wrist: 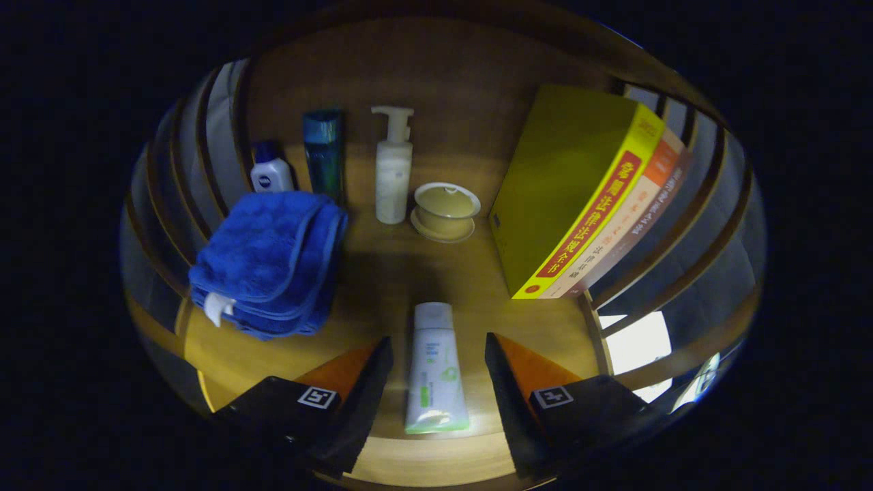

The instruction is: Pull open the drawer, take out the items inside it, and place them on the countertop above the cabinet.

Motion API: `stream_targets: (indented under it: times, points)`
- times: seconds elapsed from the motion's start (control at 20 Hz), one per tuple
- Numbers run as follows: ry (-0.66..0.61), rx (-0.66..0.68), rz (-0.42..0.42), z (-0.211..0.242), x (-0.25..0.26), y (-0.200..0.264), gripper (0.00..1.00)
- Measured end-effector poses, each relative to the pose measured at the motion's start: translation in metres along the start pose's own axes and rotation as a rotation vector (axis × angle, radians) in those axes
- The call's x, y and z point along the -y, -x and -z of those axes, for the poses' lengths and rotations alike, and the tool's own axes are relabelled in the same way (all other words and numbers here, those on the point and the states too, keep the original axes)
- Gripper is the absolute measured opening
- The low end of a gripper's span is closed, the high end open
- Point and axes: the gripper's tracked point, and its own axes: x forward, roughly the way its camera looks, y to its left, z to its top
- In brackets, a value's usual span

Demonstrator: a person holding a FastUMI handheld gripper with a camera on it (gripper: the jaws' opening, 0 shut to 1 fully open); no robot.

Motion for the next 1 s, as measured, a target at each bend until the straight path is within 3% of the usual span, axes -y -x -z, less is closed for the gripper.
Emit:
stream_targets:
  times: [0.1, 0.2, 0.6, 0.8, 1.0]
  points:
    - [-0.015, 0.079, -0.02, 0.002, -0.005, 0.038, 0.97]
    - [-0.043, 0.166, -0.035, 0.003, -0.011, 0.081, 0.99]
    - [-0.078, 0.407, 0.007, 0.065, -0.007, 0.221, 0.99]
    - [-0.112, 0.514, 0.04, 0.109, -0.001, 0.268, 0.99]
    - [-0.086, 0.526, 0.069, 0.175, -0.004, 0.287, 0.99]
